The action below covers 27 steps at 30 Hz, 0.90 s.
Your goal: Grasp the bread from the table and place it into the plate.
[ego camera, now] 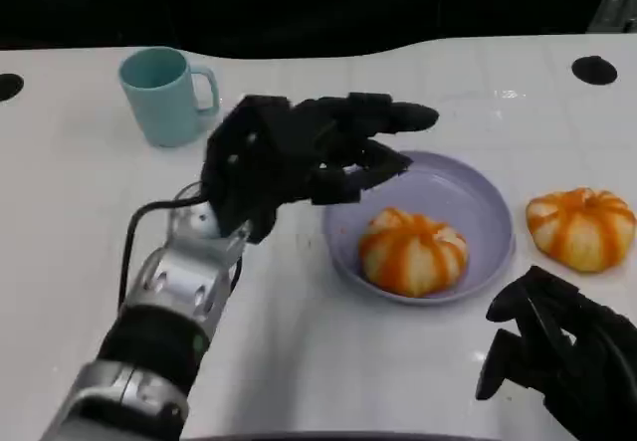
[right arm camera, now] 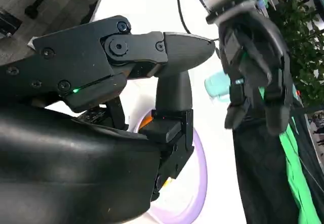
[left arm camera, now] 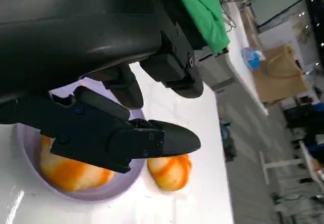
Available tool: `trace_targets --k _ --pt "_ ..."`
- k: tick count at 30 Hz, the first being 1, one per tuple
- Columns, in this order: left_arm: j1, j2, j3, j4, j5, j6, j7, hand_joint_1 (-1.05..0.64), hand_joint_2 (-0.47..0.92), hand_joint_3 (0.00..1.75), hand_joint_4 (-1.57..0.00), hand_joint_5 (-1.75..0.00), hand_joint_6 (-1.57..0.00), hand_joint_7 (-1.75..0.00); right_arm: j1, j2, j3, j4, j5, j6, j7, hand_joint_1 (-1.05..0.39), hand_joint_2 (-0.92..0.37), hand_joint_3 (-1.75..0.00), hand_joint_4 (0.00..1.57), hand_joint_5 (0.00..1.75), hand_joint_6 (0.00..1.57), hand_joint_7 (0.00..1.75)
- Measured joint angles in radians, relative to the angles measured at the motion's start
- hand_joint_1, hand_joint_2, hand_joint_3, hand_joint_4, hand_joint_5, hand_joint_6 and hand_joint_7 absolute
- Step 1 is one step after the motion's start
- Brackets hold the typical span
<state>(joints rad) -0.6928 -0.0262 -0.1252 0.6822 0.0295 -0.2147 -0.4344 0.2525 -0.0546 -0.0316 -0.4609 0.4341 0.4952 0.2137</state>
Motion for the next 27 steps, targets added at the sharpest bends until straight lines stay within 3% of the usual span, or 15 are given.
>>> trace_targets --k 7,10,13,14,17,18,27 --pt "0.205 0.01 0.059 -0.368 -0.168 0.287 -0.017 -0.53 0.92 0.46 -0.64 -1.16 -0.85 -0.37 -0.001 0.0 -0.003 0.005 0.001 -0.001 0.001 -0.44 -0.92 -0.39 0.64 1.75 0.48 1.61" --pt "0.274 0.01 0.086 -0.484 -0.239 0.391 -0.015 -0.56 0.92 0.41 -0.68 -1.3 -0.77 -0.69 -0.004 -0.001 -0.001 0.008 0.0 -0.001 0.002 -0.44 -0.92 -0.39 0.63 1.75 0.48 1.61" --pt "0.329 0.008 0.116 -0.563 -0.302 0.464 -0.009 -0.56 0.92 0.41 -0.69 -1.32 -0.75 -0.73 -0.005 -0.001 -0.002 0.012 0.0 -0.001 0.002 -0.44 -0.92 -0.39 0.63 1.75 0.47 1.61" --pt "0.336 0.009 0.12 -0.574 -0.312 0.478 -0.005 -0.57 0.92 0.43 -0.72 -1.49 -0.71 -1.03 -0.006 -0.001 -0.001 0.013 0.0 -0.001 0.002 -0.44 -0.92 -0.39 0.64 1.75 0.48 1.62" --pt "0.41 -0.009 0.161 -0.704 -0.403 0.588 0.047 -0.59 0.92 0.48 -0.7 -1.71 -0.57 -1.45 -0.009 -0.002 0.002 0.012 -0.002 0.0 -0.003 -0.44 -0.92 -0.39 0.64 1.75 0.48 1.62" --pt "0.443 -0.016 0.17 -0.747 -0.428 0.622 0.06 -0.6 0.92 0.48 -0.7 -1.73 -0.55 -1.51 -0.009 -0.002 0.002 0.011 -0.003 0.002 -0.007 -0.44 -0.92 -0.4 0.64 1.75 0.48 1.62" --pt "0.631 -0.037 0.219 -0.953 -0.569 0.773 0.158 -0.59 0.92 0.44 -0.79 -1.75 -0.54 -1.7 -0.011 -0.003 0.004 0.006 -0.009 0.005 -0.012 -0.44 -0.92 -0.39 0.63 1.75 0.47 1.62"
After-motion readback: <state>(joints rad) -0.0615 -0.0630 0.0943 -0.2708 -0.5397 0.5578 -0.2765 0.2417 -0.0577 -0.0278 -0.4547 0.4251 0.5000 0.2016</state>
